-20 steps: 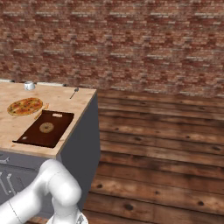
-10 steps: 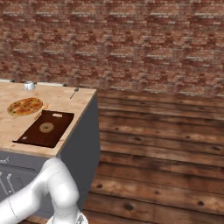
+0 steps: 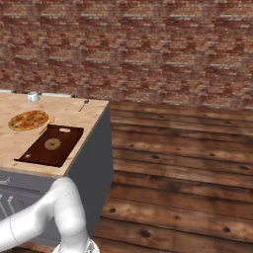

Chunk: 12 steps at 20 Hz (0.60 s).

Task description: Take the pizza cutter from the drawer on the left and place it on the dining counter for cutting.

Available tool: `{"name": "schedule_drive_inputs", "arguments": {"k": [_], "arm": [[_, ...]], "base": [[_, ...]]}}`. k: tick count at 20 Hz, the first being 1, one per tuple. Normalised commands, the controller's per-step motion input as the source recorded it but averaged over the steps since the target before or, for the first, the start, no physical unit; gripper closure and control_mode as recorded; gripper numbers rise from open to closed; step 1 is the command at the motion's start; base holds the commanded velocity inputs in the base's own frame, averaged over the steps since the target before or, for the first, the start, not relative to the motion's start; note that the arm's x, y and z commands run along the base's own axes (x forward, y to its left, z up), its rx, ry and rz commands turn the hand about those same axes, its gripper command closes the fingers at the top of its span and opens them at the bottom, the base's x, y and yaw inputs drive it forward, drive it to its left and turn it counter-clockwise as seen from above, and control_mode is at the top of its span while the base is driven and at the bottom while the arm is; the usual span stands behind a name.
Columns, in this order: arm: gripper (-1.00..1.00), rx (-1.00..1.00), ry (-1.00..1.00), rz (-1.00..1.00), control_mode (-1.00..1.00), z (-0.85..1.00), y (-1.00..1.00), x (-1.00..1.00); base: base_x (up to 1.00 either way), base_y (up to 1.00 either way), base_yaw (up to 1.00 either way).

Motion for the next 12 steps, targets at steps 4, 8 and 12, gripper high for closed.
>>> {"name": "schedule_drive_inputs", "arguments": {"k": [4,8,12], "arm": [[-1.00,0.00,-0.01,0.00,-1.00,-0.08,0.00,0.20],[-1.00,0.00,-0.01,0.00,-1.00,-0.18,0.00,0.12],[-1.00,0.00,-0.01,0.00,-1.00,-0.24,0.00,0.15]], "base": [[0.00,0.00,0.00],[0.00,0.00,0.00],[0.00,0.00,0.00]]}}
